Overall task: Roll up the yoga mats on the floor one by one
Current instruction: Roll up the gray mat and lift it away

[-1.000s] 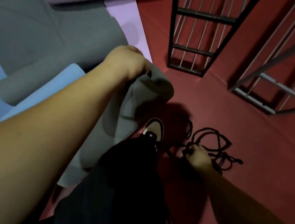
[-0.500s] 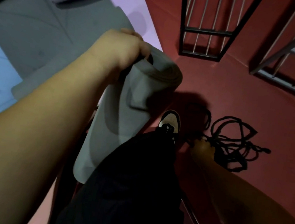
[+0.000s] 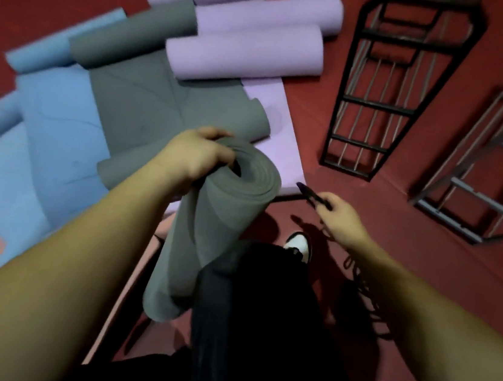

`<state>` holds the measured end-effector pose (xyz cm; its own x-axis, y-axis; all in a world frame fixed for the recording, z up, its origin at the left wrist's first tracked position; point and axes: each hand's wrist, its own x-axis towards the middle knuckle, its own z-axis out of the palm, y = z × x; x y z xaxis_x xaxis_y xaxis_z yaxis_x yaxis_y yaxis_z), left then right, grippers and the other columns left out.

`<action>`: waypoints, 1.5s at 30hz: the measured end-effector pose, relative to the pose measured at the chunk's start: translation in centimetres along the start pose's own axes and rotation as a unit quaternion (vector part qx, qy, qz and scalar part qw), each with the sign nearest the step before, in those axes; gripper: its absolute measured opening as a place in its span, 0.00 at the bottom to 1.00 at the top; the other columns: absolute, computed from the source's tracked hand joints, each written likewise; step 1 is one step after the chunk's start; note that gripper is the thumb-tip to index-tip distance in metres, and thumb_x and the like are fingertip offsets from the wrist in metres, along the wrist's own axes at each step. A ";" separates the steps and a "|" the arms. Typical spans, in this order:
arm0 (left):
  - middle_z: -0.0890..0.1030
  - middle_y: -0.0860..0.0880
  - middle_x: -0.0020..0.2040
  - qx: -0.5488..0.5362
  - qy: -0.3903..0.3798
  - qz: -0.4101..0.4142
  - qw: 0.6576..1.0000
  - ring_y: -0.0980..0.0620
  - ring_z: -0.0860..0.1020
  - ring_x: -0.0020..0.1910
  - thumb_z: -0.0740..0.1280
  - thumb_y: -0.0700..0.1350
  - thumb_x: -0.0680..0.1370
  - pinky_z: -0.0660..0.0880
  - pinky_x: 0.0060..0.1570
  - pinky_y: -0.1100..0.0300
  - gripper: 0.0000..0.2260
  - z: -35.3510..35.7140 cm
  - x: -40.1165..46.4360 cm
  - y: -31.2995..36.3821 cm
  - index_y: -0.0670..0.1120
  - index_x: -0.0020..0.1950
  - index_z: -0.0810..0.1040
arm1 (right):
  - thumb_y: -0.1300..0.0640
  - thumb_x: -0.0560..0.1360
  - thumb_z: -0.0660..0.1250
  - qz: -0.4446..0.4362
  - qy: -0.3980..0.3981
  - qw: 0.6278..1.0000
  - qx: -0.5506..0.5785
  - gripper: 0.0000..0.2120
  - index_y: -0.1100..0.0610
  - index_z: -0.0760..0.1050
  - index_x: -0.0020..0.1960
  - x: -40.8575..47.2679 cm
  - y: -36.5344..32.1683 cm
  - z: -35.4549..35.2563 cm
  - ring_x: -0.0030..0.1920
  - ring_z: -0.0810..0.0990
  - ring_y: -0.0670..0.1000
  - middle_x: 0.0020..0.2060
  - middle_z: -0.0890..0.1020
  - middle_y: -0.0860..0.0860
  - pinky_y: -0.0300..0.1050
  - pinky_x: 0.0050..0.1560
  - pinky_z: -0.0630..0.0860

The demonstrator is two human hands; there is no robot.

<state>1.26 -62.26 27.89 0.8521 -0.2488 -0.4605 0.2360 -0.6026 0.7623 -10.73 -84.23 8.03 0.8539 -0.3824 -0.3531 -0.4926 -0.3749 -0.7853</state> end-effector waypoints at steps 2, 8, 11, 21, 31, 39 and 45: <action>0.85 0.53 0.39 0.016 0.021 0.013 1.000 0.57 0.82 0.36 0.71 0.33 0.68 0.77 0.34 0.67 0.17 -2.8 -2.8 -0.9 0.51 0.51 0.83 | 0.62 0.78 0.62 -0.087 0.003 0.996 -0.014 0.11 0.49 0.78 0.54 -1.3 -6.1 -0.2 0.34 0.72 0.44 0.37 0.76 0.44 0.30 0.33 0.65; 0.84 0.50 0.45 0.123 0.113 0.037 0.985 0.51 0.82 0.37 0.71 0.39 0.69 0.79 0.40 0.60 0.18 -8.6 -10.4 -4.4 0.52 0.56 0.79 | 0.59 0.80 0.59 -0.241 -0.068 0.966 -0.068 0.12 0.51 0.79 0.58 -6.4 -21.2 2.3 0.44 0.74 0.48 0.46 0.77 0.48 0.40 0.40 0.65; 0.81 0.50 0.50 0.099 0.157 0.043 0.982 0.49 0.81 0.43 0.71 0.42 0.68 0.79 0.47 0.54 0.21 -11.1 -14.2 -7.3 0.51 0.60 0.73 | 0.59 0.80 0.58 -0.305 -0.114 0.936 -0.134 0.15 0.53 0.77 0.63 -9.2 -26.6 4.8 0.58 0.74 0.51 0.58 0.77 0.53 0.39 0.50 0.65; 0.59 0.48 0.74 0.039 0.267 0.027 0.963 0.42 0.76 0.56 0.71 0.41 0.70 0.73 0.54 0.52 0.40 -14.9 -21.1 -14.0 0.52 0.78 0.54 | 0.53 0.78 0.58 -0.370 -0.239 0.841 -0.313 0.06 0.53 0.70 0.44 -17.9 -36.4 12.0 0.42 0.76 0.56 0.41 0.78 0.54 0.51 0.43 0.74; 0.79 0.53 0.50 -0.042 0.322 0.043 0.945 0.55 0.75 0.48 0.69 0.37 0.72 0.64 0.39 0.71 0.14 -17.6 -21.7 -16.3 0.49 0.56 0.78 | 0.56 0.75 0.63 -0.408 -0.231 0.815 -0.340 0.05 0.57 0.74 0.45 -19.8 -36.8 14.4 0.41 0.74 0.55 0.38 0.78 0.53 0.49 0.43 0.72; 0.78 0.51 0.49 -0.122 0.383 0.000 0.916 0.50 0.76 0.50 0.66 0.35 0.72 0.69 0.48 0.62 0.17 -19.5 -20.3 -17.2 0.45 0.59 0.78 | 0.55 0.77 0.66 -0.477 -0.175 0.839 -0.195 0.09 0.59 0.73 0.42 -24.3 -31.0 16.6 0.39 0.71 0.49 0.35 0.74 0.48 0.49 0.41 0.67; 0.78 0.52 0.48 -0.147 0.390 -0.002 0.909 0.51 0.77 0.50 0.67 0.35 0.72 0.71 0.48 0.62 0.15 -19.4 -19.5 -17.6 0.48 0.56 0.80 | 0.50 0.80 0.60 -0.436 -0.138 0.881 -0.120 0.13 0.55 0.66 0.39 -24.5 -24.6 19.1 0.38 0.68 0.48 0.33 0.68 0.45 0.46 0.40 0.62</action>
<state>-10.46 -32.12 32.28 0.8957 0.4358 -0.0879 0.2563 -0.3445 0.9031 -16.29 -49.52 26.27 0.9175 0.3463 0.1954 0.3777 -0.6050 -0.7010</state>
